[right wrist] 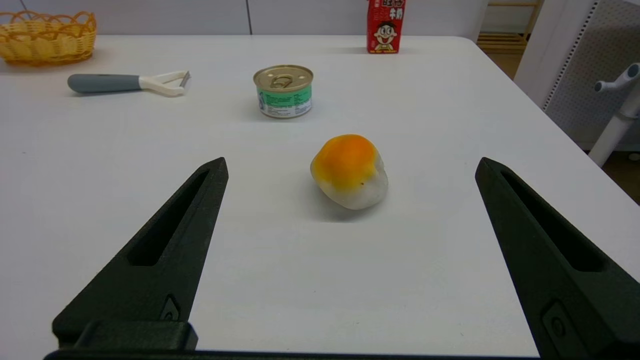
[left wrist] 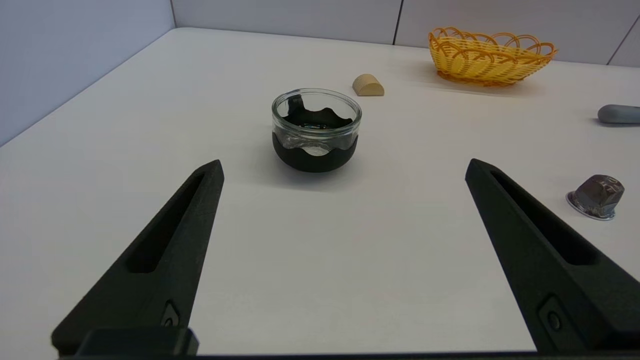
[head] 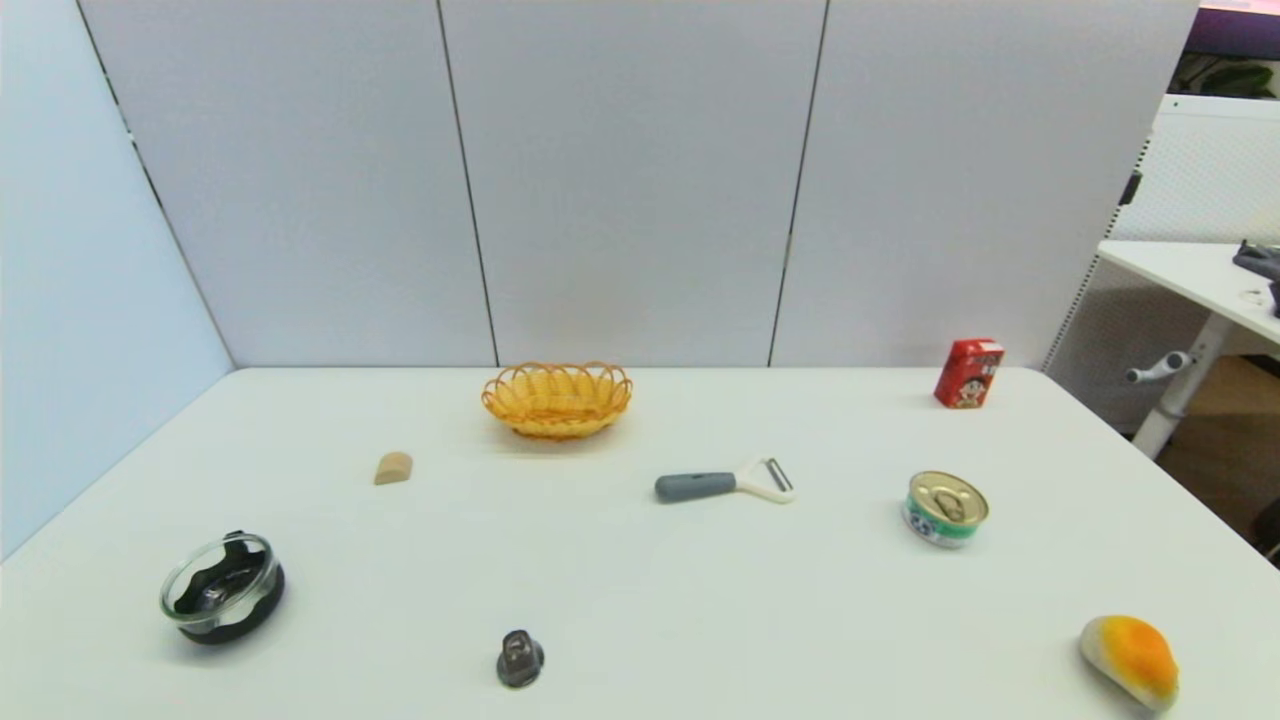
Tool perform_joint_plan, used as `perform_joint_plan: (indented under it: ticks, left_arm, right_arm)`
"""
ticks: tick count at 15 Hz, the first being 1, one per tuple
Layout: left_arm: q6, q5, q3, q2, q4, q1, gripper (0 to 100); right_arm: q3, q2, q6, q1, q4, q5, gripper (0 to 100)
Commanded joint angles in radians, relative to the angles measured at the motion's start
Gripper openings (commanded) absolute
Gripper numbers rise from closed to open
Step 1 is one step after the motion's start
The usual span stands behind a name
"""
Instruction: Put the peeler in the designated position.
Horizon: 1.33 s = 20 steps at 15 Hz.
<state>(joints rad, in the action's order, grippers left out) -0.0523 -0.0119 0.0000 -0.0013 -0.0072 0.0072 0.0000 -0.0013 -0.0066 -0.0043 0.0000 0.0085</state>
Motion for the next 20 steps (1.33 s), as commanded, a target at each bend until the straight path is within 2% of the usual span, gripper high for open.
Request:
perform_joint_plan:
  ticks: [1, 4, 6, 9, 13, 17, 20]
  left_arm:
    - [-0.014, -0.016, -0.003, 0.029, 0.003, 0.0, 100]
    - [0.112, -0.008, -0.181, 0.242, 0.038, -0.01, 100]
    - [0.174, -0.014, -0.351, 0.445, 0.113, -0.07, 100]
    - [0.266, -0.008, -0.558, 0.784, 0.113, -0.154, 100]
    - [0.325, 0.07, -0.767, 1.129, 0.113, -0.254, 100]
    - [0.325, 0.159, -0.95, 1.391, 0.093, -0.388, 100]
    - [0.325, 0.291, -1.045, 1.549, 0.07, -0.452, 100]
  right_arm:
    - [0.0, 0.001, -0.001, 0.0, 0.0, 0.001, 100]
    - [0.0, 0.001, -0.001, 0.0, 0.0, 0.001, 100]
    - [0.0, 0.001, 0.0, 0.0, 0.0, 0.001, 100]
    - [0.0, 0.001, -0.001, 0.0, 0.0, 0.001, 100]
    - [0.0, 0.001, -0.001, 0.0, 0.0, 0.001, 100]
    - [0.0, 0.001, -0.001, 0.0, 0.0, 0.001, 100]
    - [0.0, 0.001, -0.001, 0.0, 0.0, 0.001, 100]
